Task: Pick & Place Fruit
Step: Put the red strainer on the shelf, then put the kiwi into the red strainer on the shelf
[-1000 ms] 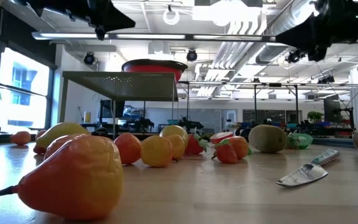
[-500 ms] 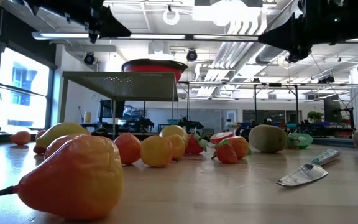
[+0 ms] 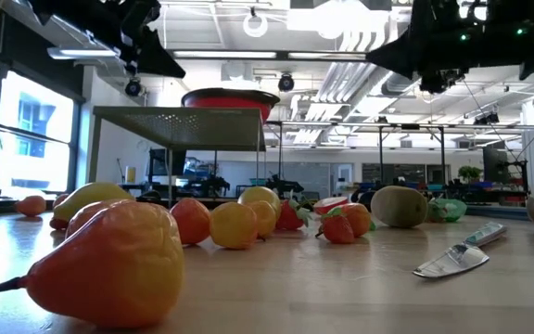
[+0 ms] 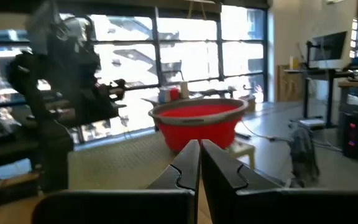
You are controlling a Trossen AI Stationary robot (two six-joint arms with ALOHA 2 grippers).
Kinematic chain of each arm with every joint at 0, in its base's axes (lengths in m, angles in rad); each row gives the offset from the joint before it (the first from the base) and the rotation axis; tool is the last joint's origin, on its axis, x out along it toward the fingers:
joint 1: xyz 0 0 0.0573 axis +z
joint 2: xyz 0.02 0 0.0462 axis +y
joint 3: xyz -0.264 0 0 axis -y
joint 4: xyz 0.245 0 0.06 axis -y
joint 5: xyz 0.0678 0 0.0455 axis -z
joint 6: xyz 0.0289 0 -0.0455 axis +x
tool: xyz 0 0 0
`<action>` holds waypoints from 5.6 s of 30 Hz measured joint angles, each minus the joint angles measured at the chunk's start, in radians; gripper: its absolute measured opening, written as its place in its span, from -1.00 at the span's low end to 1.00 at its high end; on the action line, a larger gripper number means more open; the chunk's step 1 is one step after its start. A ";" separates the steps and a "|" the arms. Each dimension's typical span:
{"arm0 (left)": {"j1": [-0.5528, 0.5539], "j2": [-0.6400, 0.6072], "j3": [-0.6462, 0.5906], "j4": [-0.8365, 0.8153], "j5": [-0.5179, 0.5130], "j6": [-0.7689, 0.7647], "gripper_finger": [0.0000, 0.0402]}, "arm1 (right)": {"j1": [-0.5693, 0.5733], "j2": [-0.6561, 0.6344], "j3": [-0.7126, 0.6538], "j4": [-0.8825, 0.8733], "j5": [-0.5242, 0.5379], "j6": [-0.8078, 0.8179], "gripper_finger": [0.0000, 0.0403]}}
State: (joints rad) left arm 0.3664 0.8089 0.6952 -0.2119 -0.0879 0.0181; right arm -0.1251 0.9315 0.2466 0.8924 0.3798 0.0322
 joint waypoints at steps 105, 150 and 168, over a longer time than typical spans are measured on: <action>0.000 0.000 0.000 0.027 -0.035 -0.056 -0.95 | -0.374 0.924 0.884 -0.332 -0.563 0.409 -0.99; 0.000 0.000 0.000 -0.023 -0.024 -0.046 -0.95 | -0.206 0.500 0.883 -1.194 -0.189 0.181 -0.99; 0.000 0.000 0.000 -0.023 -0.024 0.000 -0.95 | -0.116 0.331 0.883 -1.566 -0.079 0.313 -0.99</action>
State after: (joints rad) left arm 0.3664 0.8089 0.6956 -0.2348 -0.1123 0.0182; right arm -0.2409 1.2629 1.1301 -0.6734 0.3011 0.3448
